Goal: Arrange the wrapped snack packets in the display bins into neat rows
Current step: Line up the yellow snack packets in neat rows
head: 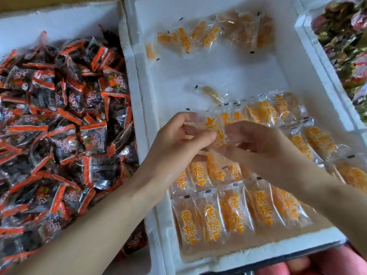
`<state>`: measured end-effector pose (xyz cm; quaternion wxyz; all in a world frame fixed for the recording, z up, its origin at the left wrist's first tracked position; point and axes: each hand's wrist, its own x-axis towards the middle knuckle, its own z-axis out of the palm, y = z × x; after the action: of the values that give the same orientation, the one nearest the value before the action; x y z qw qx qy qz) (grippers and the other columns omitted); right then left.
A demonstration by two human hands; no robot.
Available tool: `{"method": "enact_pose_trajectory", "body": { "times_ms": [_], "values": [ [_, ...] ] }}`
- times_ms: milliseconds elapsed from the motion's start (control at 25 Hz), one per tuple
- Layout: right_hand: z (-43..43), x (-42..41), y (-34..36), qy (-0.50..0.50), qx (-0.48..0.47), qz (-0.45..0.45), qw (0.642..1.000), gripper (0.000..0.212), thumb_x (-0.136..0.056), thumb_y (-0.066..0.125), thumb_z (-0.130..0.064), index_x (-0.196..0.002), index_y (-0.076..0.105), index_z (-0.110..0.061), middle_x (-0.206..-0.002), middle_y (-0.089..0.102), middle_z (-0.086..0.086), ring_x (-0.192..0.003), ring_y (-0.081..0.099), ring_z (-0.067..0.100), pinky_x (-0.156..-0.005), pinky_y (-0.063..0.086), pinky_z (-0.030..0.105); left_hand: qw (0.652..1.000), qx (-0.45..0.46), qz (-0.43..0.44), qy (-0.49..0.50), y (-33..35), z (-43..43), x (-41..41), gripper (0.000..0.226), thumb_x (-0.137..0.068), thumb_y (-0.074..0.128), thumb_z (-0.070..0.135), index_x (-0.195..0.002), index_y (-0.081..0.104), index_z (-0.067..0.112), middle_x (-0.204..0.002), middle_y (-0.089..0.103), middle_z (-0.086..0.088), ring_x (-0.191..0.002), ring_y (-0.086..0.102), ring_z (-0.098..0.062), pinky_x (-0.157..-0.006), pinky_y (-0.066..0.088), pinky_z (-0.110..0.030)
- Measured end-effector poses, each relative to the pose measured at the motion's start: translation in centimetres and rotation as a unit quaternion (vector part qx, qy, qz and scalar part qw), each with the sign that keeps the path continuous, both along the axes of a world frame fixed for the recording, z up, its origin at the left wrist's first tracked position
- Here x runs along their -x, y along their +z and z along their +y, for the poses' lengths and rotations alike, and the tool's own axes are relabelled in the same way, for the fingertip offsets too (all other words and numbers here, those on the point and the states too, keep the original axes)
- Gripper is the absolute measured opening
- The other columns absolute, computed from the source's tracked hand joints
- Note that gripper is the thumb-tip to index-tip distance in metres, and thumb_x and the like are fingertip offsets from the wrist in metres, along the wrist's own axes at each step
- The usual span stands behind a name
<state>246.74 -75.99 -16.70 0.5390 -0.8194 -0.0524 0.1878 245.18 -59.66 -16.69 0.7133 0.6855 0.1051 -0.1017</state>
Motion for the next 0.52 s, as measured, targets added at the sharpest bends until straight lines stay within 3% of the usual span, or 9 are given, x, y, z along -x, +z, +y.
{"method": "enact_pose_trajectory", "body": {
  "times_ms": [120, 200, 320, 440, 520],
  "values": [
    [-2.4, -0.6, 0.7, -0.036, -0.022, 0.004, 0.999, 0.027, -0.065, 0.077, -0.029, -0.09, 0.067, -0.03, -0.069, 0.065, -0.011, -0.059, 0.055, 0.008, -0.057, 0.045, 0.022, 1.0, 0.003, -0.01, -0.008, 0.0, -1.3, -0.5, 0.013, -0.084, 0.064, 0.0, -0.094, 0.062, 0.008, -0.081, 0.062, -0.009, -0.062, 0.066, -0.016, -0.06, 0.058, -0.026],
    [-3.6, -0.9, 0.3, -0.129, -0.153, 0.057, 0.978, 0.038, -0.058, 0.074, -0.031, -0.092, 0.063, -0.019, -0.066, 0.064, -0.009, -0.062, 0.058, 0.005, -0.063, 0.049, 0.018, 1.0, -0.001, -0.007, -0.024, -0.4, -2.2, -0.6, 0.02, -0.085, 0.062, -0.004, -0.098, 0.066, 0.011, -0.079, 0.061, -0.009, -0.063, 0.068, -0.018, -0.064, 0.059, -0.027],
    [-3.8, -0.9, -0.2, -0.181, -0.305, 0.128, 0.926, 0.033, -0.067, 0.067, -0.023, -0.096, 0.059, -0.011, -0.068, 0.066, -0.007, -0.065, 0.062, 0.003, -0.066, 0.055, 0.017, 0.994, -0.082, -0.041, -0.061, -1.2, -3.5, -0.6, 0.019, -0.08, 0.071, 0.007, -0.091, 0.066, 0.021, -0.072, 0.064, 0.005, -0.071, 0.069, -0.016, -0.073, 0.058, -0.027],
    [-3.7, -1.7, -0.9, -0.19, -0.264, 0.076, 0.943, 0.025, -0.076, 0.066, -0.018, -0.099, 0.059, -0.01, -0.068, 0.066, -0.007, -0.062, 0.062, 0.003, -0.067, 0.057, 0.021, 0.958, -0.223, -0.149, -0.1, -2.5, -3.6, -0.5, 0.018, -0.079, 0.071, 0.03, -0.091, 0.062, 0.021, -0.085, 0.064, 0.01, -0.083, 0.061, -0.004, -0.076, 0.046, -0.013],
    [-4.0, -2.9, -1.9, -0.164, -0.113, -0.029, 0.98, 0.028, -0.083, 0.067, -0.016, -0.108, 0.056, -0.012, -0.077, 0.064, -0.005, -0.064, 0.062, 0.004, -0.064, 0.055, 0.022, 0.882, -0.387, -0.232, -0.14, -3.6, -2.7, -0.7, 0.034, -0.085, 0.059, 0.045, -0.106, 0.061, 0.019, -0.105, 0.061, 0.008, -0.103, 0.054, -0.008, -0.09, 0.04, -0.019]
  ]
}}
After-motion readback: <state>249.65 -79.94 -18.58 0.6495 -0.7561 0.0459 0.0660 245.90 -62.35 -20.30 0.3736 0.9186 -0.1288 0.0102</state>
